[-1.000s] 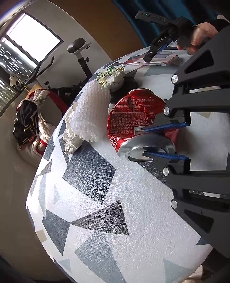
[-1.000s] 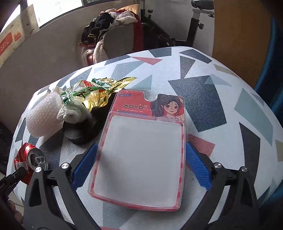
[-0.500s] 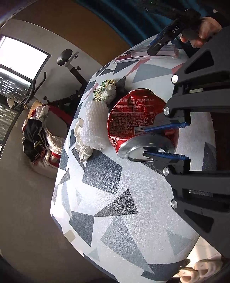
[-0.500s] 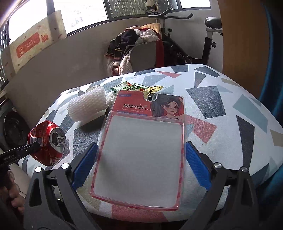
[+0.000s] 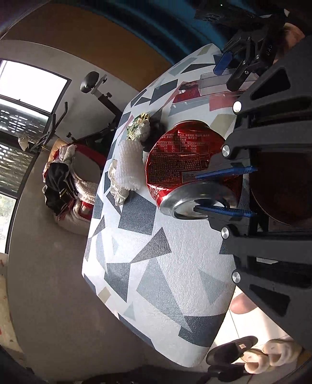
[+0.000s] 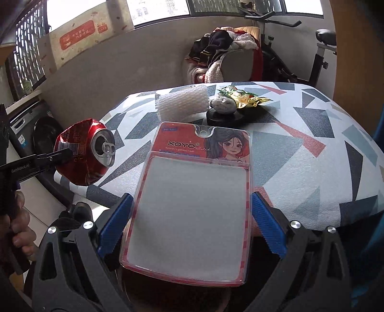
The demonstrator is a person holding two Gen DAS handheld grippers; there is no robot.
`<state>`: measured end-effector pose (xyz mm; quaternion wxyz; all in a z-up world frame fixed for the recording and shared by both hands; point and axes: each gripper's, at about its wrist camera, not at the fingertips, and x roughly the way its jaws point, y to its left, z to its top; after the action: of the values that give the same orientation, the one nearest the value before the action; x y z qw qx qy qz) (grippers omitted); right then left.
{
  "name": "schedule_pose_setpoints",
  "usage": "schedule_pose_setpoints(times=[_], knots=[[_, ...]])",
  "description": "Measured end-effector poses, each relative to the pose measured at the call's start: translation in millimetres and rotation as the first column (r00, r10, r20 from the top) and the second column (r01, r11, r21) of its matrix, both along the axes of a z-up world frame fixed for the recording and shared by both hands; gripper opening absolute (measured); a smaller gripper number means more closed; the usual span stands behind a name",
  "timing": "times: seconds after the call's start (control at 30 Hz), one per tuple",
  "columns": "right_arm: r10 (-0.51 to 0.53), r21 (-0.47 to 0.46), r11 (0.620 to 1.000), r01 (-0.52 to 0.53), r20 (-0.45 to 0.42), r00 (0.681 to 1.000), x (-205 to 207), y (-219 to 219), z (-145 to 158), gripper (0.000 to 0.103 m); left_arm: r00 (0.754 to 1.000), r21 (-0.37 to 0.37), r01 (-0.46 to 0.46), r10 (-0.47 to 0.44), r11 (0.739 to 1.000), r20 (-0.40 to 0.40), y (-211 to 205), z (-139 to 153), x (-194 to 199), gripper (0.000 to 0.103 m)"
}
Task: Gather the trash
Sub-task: 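Move the right gripper's card package over the bin while the left gripper carries the can, then drop the card package from the right gripper while the left gripper releases the can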
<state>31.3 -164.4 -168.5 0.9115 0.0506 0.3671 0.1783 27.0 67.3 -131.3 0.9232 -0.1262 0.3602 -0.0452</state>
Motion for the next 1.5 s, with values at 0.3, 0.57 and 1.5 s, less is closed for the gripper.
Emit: schedule_pose_setpoints(times=[0.3,0.57,1.5], knots=[[0.073,-0.022,0.997,-0.074,-0.014,0.997,-30,20,-4,0.095,1.000,-0.042,-0.029,0.029,0.999,0.007,14,1,-31,0.022],[0.110,-0.043,0.993,-0.111,-0.034,0.993,-43,32,-11,0.095,0.999,-0.055,-0.032,0.032,0.998,0.009,15,0,-44,0.022],[0.007,-0.054,0.999,-0.004,0.039,0.999,-43,18,0,0.097,0.999,-0.025,0.030,-0.030,0.999,-0.031,-7,-14,-44,0.022]])
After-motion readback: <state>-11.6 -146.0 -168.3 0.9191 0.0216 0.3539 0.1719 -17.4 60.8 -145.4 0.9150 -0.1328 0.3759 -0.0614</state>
